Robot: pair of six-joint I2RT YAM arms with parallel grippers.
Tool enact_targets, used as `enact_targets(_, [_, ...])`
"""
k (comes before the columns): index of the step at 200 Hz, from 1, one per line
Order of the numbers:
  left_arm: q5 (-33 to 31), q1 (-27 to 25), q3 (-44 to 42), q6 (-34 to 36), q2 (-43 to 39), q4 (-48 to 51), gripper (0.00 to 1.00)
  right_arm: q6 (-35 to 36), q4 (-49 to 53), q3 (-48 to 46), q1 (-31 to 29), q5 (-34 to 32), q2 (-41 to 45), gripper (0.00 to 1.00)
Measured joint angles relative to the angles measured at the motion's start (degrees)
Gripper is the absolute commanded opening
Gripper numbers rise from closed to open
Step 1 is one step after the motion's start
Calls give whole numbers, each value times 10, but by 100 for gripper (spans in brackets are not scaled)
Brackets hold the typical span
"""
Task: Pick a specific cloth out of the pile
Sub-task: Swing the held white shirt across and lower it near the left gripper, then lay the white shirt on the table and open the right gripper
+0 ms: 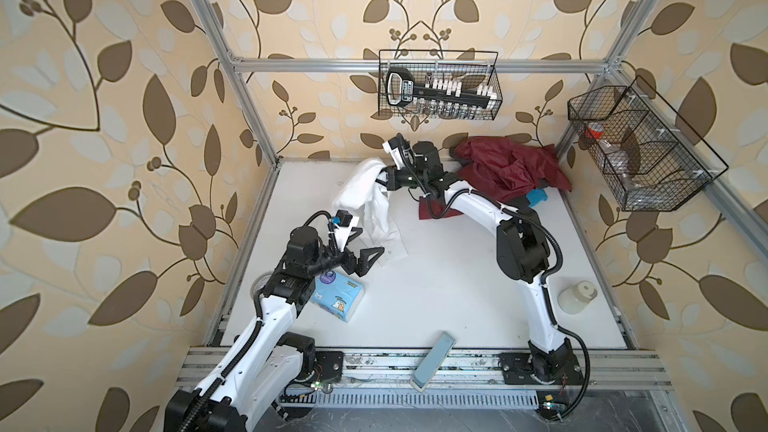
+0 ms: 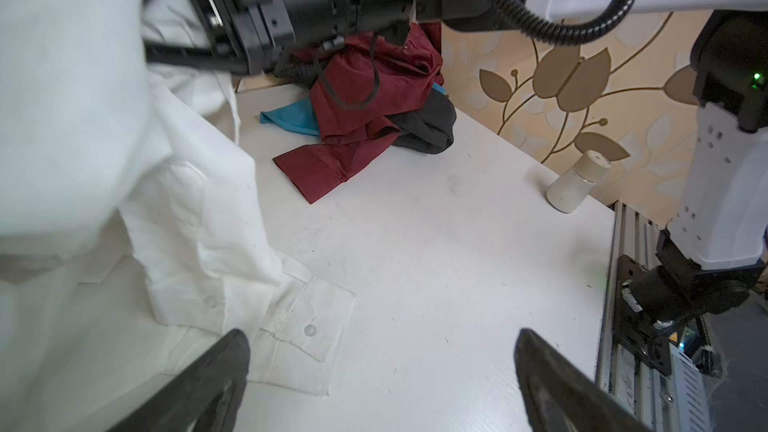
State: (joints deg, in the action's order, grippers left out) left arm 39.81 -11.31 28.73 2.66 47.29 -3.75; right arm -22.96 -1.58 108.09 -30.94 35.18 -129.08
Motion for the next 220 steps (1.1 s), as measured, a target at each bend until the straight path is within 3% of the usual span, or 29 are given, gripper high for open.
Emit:
enact_targets(47, [0,0,0,0,0,5,99,41,57,-61,5,-20,19,37])
enact_targets(66, [0,0,0,0,0,8,99,59,83,-63,-2,-36,19,51])
enact_targets(99, [0,0,0,1,0,9,99,95,143,-71,-24,-76,19,61])
enact_targets(132, [0,0,0,2,0,10,99,108,184,-85,-44,-118,13,60])
enact_targets(169, [0,0,0,2,0,10,99,107,205,-74,-60,-143,-36,43])
enact_targets(220, [0,0,0,2,0,10,99,92,224,92,-83,-148,-145,40])
